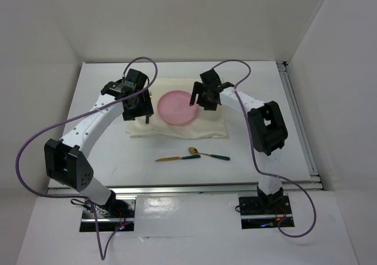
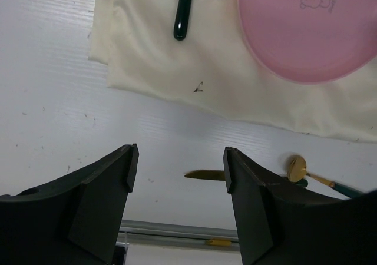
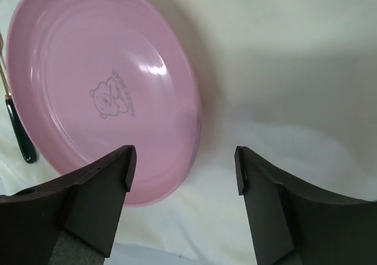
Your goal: Set the dinner table for one person
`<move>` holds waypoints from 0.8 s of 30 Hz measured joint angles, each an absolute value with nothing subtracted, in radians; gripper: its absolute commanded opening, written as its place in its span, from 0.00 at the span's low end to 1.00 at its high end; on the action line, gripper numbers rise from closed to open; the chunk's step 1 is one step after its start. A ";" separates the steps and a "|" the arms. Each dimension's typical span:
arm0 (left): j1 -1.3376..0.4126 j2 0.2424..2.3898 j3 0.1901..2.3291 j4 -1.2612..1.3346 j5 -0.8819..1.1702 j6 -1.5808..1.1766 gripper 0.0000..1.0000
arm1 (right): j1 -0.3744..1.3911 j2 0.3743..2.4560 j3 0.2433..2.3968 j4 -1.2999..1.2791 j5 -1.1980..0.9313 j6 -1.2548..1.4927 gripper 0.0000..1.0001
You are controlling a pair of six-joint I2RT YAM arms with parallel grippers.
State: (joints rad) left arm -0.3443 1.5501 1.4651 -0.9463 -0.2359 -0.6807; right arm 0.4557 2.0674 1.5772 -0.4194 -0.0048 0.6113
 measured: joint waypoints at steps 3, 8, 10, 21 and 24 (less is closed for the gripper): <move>-0.360 1.551 1.463 -0.932 -0.237 -0.686 0.77 | 0.456 1.976 1.538 -0.432 0.018 0.601 0.86; -0.374 1.552 1.462 -0.911 -0.239 -0.688 0.77 | 0.456 1.658 1.375 -0.434 0.065 0.553 0.83; -0.376 1.552 1.458 -0.904 -0.240 -0.689 0.77 | 0.456 1.529 1.298 -0.439 0.074 0.534 0.82; -0.385 1.561 1.449 -0.885 -0.242 -0.690 0.77 | 0.561 1.314 0.937 -0.566 0.063 0.542 0.78; -0.385 1.561 1.449 -0.885 -0.242 -0.689 0.77 | 0.607 1.328 0.925 -0.594 0.062 0.532 0.72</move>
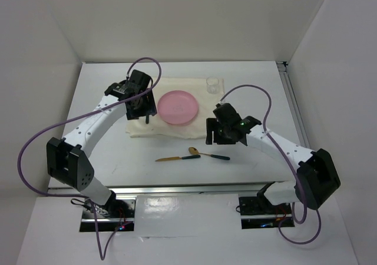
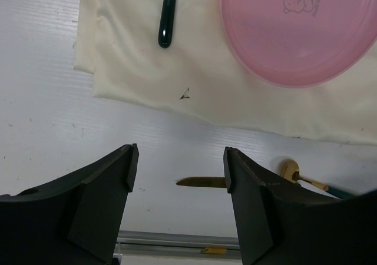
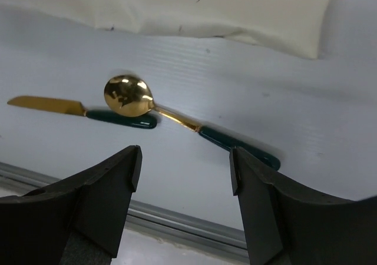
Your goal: Set the dinner table for one person
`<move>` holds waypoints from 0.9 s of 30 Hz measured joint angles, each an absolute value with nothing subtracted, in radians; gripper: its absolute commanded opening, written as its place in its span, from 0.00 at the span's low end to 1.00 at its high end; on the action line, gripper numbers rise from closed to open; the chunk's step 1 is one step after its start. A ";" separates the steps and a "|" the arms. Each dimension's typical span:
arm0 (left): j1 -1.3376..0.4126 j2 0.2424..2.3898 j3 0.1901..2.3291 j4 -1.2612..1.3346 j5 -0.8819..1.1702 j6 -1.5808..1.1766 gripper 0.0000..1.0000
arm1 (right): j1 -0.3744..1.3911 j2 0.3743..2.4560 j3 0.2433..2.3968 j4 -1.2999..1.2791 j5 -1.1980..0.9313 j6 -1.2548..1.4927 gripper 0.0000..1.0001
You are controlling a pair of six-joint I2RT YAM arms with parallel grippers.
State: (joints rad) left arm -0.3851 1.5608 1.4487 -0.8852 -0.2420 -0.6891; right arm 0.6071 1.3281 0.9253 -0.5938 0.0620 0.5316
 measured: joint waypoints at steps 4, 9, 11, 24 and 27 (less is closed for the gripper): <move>-0.385 1.561 1.449 -0.885 -0.245 -0.689 0.77 | 0.679 1.380 0.926 -0.591 0.041 0.468 0.72; -0.385 1.561 1.449 -0.884 -0.250 -0.689 0.77 | 0.803 1.451 0.932 -0.588 0.007 0.342 0.69; -0.385 1.561 1.449 -0.884 -0.253 -0.689 0.77 | 0.867 1.486 0.952 -0.579 0.001 0.292 0.67; -0.385 1.561 1.449 -0.889 -0.278 -0.689 0.77 | 1.005 1.698 1.067 -0.463 0.069 0.057 0.63; -0.385 1.561 1.449 -0.889 -0.283 -0.689 0.77 | 1.005 1.710 1.068 -0.431 0.072 0.026 0.63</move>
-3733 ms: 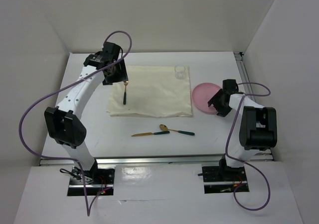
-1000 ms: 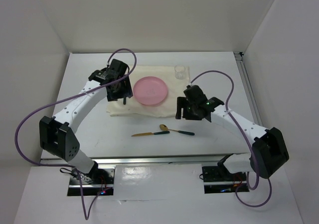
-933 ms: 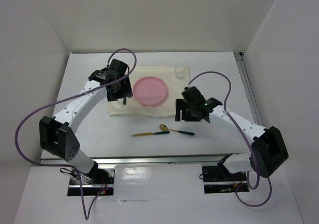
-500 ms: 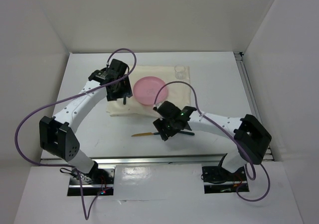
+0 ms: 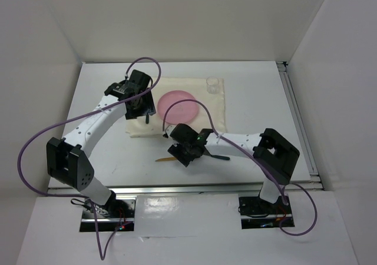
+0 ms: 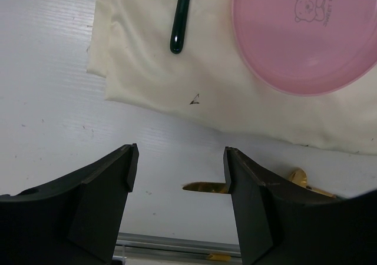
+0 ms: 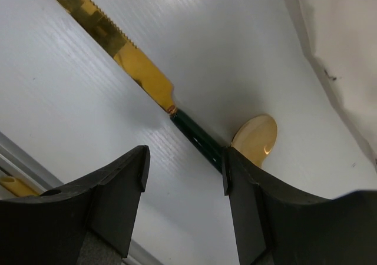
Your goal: Set the dinner table for one person
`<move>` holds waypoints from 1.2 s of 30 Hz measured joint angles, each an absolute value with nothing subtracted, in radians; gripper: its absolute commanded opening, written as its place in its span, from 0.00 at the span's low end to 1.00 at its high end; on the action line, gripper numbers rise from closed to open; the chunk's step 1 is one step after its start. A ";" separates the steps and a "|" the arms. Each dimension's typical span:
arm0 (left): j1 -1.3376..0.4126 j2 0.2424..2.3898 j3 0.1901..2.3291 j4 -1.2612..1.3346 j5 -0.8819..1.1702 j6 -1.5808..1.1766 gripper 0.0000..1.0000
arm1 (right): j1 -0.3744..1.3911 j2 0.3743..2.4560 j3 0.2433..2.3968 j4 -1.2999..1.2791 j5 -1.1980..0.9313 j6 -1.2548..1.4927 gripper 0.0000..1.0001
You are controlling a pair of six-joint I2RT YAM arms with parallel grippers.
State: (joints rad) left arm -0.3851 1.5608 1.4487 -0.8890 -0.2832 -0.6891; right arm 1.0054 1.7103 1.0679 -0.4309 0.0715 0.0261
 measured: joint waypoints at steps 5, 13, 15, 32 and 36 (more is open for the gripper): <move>-0.385 1.561 1.449 -0.889 -0.285 -0.689 0.77 | 1.005 1.746 1.070 -0.395 0.063 -0.006 0.59; -0.385 1.561 1.449 -0.889 -0.291 -0.688 0.77 | 1.004 1.760 1.055 -0.364 0.005 -0.035 0.50; -0.385 1.561 1.449 -0.889 -0.292 -0.688 0.77 | 1.005 1.760 1.046 -0.359 -0.010 -0.040 0.47; -0.385 1.561 1.473 -0.910 -0.294 -0.688 0.77 | 1.026 1.776 1.055 -0.352 -0.016 -0.076 0.07; -0.385 1.561 1.530 -0.918 -0.284 -0.688 0.77 | 1.031 1.773 1.060 -0.365 -0.014 -0.072 0.00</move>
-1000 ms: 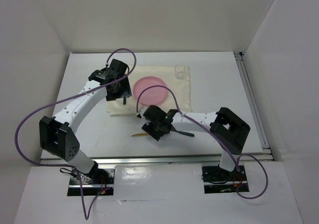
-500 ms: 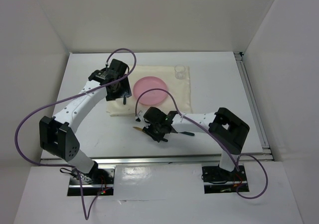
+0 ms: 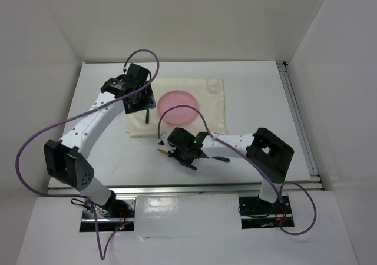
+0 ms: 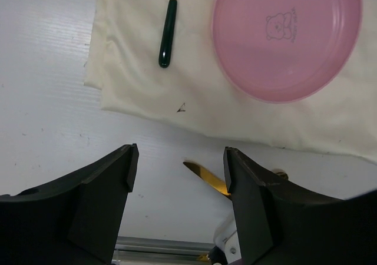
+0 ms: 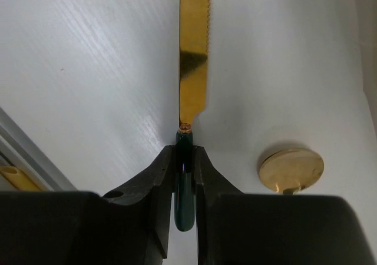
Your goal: Set the dinner table for one person
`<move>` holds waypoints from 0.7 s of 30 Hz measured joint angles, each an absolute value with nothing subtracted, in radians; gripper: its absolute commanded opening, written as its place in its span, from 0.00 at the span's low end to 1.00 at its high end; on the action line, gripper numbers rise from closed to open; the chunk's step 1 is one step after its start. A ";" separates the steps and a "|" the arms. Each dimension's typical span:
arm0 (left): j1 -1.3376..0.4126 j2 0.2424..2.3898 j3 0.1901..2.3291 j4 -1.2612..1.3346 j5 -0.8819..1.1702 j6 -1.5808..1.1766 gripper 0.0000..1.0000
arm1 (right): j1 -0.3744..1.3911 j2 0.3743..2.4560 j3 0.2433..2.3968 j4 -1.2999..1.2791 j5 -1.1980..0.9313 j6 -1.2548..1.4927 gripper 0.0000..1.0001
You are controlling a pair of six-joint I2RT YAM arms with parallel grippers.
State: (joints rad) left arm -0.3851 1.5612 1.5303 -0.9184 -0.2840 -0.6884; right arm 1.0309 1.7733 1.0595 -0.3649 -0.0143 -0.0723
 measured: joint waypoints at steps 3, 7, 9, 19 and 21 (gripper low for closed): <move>-0.385 1.561 1.573 -0.924 -0.281 -0.686 0.77 | 1.038 1.751 1.060 -0.384 -0.009 -0.068 0.00; -0.385 1.558 1.621 -0.928 -0.279 -0.686 0.77 | 1.040 1.684 1.060 -0.408 0.010 -0.059 0.00; -0.385 1.555 1.641 -0.937 -0.277 -0.685 0.78 | 1.040 1.651 1.063 -0.416 0.024 -0.049 0.00; -0.371 1.528 1.742 -0.972 -0.274 -0.682 0.78 | 0.938 1.516 1.089 -0.506 0.072 0.103 0.00; -0.362 1.514 1.742 -0.978 -0.274 -0.682 0.78 | 0.874 1.509 1.121 -0.525 0.073 0.150 0.00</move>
State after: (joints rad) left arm -0.3618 1.5139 1.7416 -0.9775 -0.2745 -0.6815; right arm 0.8742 1.5085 1.1210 -0.5255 0.0734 0.1501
